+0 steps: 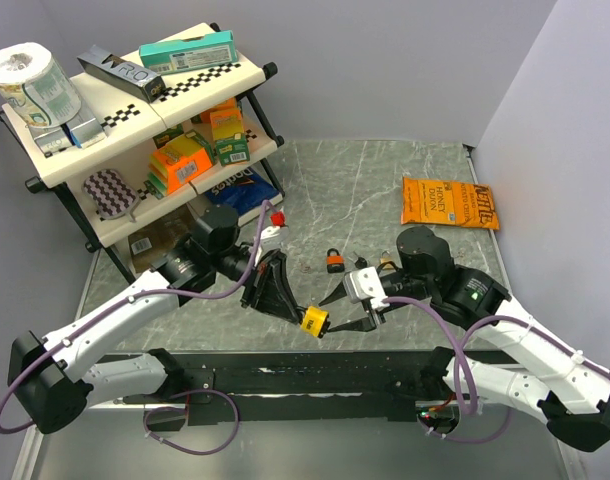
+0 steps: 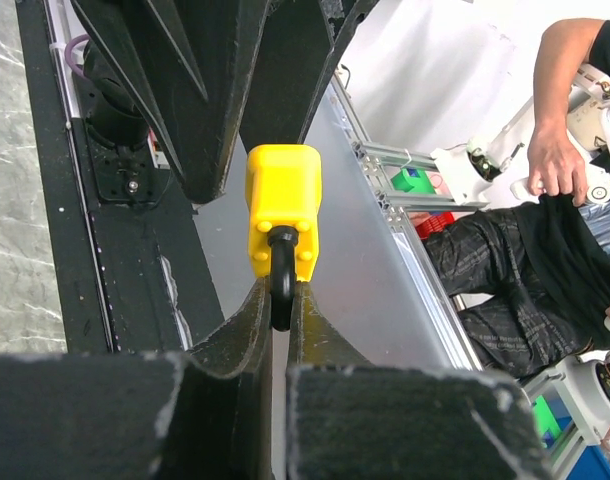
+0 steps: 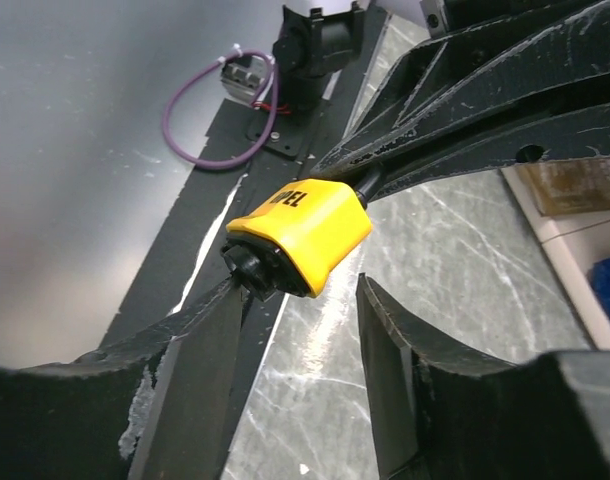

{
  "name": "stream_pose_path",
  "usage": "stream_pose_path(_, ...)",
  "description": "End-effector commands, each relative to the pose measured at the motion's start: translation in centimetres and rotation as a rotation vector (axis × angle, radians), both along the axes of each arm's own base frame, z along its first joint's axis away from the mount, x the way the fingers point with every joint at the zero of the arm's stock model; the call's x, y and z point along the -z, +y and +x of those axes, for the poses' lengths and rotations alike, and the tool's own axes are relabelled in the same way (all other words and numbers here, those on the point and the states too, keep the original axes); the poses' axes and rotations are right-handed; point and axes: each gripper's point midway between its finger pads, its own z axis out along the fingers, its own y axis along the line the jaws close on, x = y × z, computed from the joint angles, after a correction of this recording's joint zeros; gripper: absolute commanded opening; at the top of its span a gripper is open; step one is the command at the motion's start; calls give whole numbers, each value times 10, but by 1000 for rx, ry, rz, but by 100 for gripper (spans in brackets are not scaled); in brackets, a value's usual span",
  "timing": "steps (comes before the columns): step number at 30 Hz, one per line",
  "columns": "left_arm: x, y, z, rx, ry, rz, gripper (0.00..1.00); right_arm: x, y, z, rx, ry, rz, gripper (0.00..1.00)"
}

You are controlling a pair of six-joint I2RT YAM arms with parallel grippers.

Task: Lock with the key
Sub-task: Adjust the lock.

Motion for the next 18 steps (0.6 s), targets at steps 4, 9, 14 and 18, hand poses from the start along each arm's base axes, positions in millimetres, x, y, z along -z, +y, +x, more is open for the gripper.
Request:
stream_pose_path(4, -2, -8, -8, 23, -49, -24, 1, -31, 15, 19, 41, -84, 101, 53)
stream_pose_path(9, 7, -13, -8, 1, -45, 1, 1, -31, 19, 24, 65, -66, 99, 52)
stream_pose_path(14, 10, -15, -13, 8, -57, 3, 1, -32, 23, 26, 61, -49, 98, 53)
stream_pose_path(18, 9, -18, -16, 14, -63, 1, 1, -27, 26, 25, 48, -22, 86, 52)
